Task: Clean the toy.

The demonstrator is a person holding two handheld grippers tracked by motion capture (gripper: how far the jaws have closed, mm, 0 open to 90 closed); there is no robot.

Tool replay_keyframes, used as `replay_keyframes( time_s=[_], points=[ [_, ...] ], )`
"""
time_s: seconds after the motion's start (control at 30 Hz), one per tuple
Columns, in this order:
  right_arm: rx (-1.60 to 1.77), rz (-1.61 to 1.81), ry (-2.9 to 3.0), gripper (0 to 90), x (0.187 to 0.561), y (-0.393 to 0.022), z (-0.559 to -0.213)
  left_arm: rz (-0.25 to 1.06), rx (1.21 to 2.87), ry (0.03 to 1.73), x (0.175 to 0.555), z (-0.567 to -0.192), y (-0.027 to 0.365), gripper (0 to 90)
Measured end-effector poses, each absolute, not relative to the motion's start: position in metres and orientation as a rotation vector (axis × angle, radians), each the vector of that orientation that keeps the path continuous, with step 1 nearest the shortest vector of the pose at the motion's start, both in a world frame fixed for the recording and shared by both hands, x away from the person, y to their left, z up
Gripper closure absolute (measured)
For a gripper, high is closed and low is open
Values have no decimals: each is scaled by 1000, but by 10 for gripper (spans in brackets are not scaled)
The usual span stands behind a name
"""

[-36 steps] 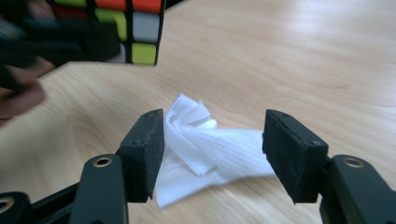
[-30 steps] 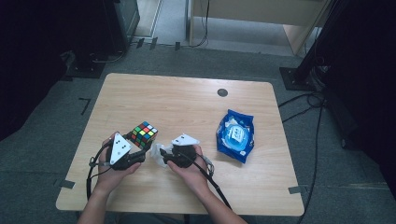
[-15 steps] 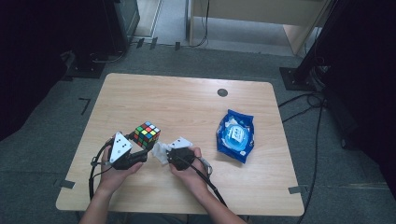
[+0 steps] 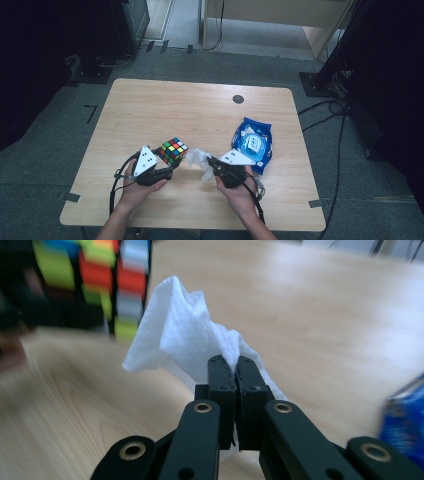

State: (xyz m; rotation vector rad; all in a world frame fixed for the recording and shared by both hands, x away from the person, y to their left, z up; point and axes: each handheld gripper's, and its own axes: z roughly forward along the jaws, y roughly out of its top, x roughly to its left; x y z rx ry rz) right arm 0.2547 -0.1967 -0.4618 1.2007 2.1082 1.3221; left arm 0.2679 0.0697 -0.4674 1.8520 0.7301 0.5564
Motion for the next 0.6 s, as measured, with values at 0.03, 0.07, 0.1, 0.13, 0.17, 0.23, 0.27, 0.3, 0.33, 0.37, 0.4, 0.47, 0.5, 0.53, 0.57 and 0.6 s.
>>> replay_keyframes(
  time_s=[0.03,0.07,0.1,0.13,0.17,0.23,0.27,0.3,0.33,0.37,0.4,0.47,0.5,0.53,0.57,0.6],
  points=[
    [1207,1365,2069,888,252,-206,-452,551,1859,725,267,-468,66,340],
    [1207,1397,2052,887,250,-210,-447,542,1868,709,265,-470,61,340],
    [1199,1447,2041,887,248,-216,-438,547,1874,695,263,-472,57,340],
    [1182,1486,2025,888,246,-218,-431,540,1880,682,262,-473,53,340],
    [1154,1519,2013,888,244,-220,-425,531,1883,670,261,-473,51,340],
    [1115,1590,2012,887,240,-221,-414,512,1886,648,257,-474,44,341],
    [1095,1611,2013,887,239,-220,-411,502,1886,632,254,-474,40,341],
    [1064,1619,2012,887,236,-217,-407,497,1889,619,253,-474,37,341],
    [1039,1632,2016,886,234,-214,-405,493,1891,607,251,-473,35,341],
    [1020,1638,2025,886,233,-211,-405,488,1890,597,249,-473,33,341],
    [1005,1637,2040,886,232,-208,-406,484,1889,587,248,-472,31,341],
    [999,1640,2061,884,232,-203,-410,483,1895,568,245,-471,28,341],
    [1000,1657,2078,883,232,-200,-412,483,1897,561,244,-471,26,341],
    [996,1666,2091,884,231,-197,-414,479,1897,556,243,-471,25,341],
    [984,1682,2110,883,231,-194,-416,477,1895,550,242,-470,24,341],
    [968,1685,2131,884,230,-191,-418,475,1891,546,241,-470,24,341]
  ],
)
